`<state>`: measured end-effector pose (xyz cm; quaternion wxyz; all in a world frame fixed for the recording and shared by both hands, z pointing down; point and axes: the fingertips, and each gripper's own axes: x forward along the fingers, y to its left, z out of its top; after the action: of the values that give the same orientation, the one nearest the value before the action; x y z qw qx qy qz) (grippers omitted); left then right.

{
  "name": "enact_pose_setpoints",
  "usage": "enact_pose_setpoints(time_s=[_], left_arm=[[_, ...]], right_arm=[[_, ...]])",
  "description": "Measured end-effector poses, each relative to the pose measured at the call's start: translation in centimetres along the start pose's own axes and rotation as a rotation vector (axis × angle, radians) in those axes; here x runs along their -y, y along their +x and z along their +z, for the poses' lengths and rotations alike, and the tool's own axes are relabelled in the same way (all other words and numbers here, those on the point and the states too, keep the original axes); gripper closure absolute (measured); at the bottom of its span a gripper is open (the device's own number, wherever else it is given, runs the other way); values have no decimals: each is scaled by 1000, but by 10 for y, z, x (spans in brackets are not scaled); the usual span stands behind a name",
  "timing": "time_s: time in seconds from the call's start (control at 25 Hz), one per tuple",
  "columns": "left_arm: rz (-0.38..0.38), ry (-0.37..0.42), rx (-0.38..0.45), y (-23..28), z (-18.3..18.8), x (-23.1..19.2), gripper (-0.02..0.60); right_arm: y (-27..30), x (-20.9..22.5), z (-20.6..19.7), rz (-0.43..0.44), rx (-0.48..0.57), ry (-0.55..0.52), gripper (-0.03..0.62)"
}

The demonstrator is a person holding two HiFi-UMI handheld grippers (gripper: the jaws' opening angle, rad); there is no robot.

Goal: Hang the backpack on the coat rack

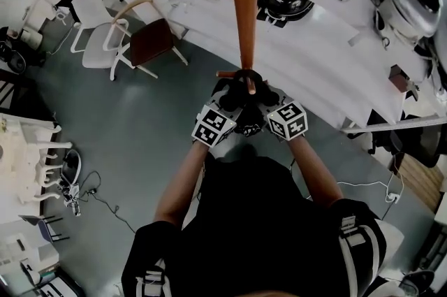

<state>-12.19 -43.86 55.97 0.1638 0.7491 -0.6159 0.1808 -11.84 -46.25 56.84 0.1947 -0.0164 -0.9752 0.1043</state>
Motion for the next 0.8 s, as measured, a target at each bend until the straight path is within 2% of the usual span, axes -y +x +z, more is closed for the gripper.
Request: enact_pose_setpoints(time_s=[0.16,0.6,0.8], left_arm=[[11,-13,-9,7,-4,-5,488],[12,-25,-98,28,-26,-14,488],[-5,-35,-88,34,-29,-17,485]], right_arm=[[7,6,-7,9,-17,7,511],[23,22,-29,-12,-67,32,511],[26,26,-33,-12,-83,13,511]])
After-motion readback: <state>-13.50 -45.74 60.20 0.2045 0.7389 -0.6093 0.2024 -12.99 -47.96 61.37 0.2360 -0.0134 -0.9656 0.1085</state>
